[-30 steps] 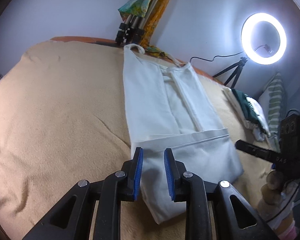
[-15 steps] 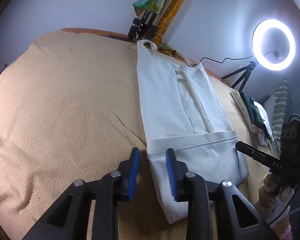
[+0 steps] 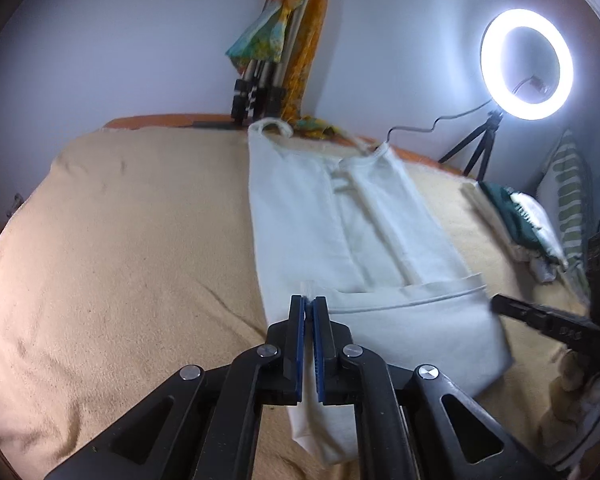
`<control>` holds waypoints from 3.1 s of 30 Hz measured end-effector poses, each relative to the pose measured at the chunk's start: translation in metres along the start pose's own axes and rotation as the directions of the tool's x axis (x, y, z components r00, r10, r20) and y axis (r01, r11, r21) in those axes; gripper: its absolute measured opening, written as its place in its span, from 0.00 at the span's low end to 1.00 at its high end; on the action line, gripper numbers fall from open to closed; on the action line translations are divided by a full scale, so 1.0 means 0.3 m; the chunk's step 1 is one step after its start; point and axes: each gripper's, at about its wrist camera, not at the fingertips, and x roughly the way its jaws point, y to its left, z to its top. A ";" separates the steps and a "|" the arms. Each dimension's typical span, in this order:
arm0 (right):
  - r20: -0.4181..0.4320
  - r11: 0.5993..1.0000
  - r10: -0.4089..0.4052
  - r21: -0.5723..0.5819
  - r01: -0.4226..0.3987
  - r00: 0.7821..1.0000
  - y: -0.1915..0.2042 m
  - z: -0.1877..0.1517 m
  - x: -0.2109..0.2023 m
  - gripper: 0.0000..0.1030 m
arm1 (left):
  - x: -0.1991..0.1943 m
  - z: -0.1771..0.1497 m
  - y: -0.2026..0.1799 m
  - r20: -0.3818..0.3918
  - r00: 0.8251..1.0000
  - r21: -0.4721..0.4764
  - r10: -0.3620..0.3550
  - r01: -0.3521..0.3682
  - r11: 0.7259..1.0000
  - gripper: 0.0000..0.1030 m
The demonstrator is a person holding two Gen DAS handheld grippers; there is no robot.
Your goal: Fold small clothes
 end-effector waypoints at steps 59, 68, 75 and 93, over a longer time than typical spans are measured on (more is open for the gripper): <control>-0.036 0.999 0.046 -0.025 -0.047 0.998 -0.117 0.672 0.489 0.04 | 0.502 0.544 0.216 -0.043 0.999 -0.117 -0.016 0.011 0.993 0.00; 0.077 0.992 0.121 -0.032 -0.119 0.990 -0.082 0.662 0.317 0.04 | 0.321 0.549 0.198 0.058 0.992 -0.119 -0.114 0.120 0.986 0.00; 0.134 0.987 0.136 -0.107 -0.122 0.982 -0.004 0.609 0.113 0.04 | 0.119 0.494 0.143 0.129 0.981 -0.065 -0.144 0.153 0.986 0.00; 0.098 0.979 0.057 -0.201 -0.036 0.994 0.104 0.057 -0.210 0.04 | -0.215 -0.038 0.018 0.039 0.988 0.013 -0.152 0.152 0.988 0.00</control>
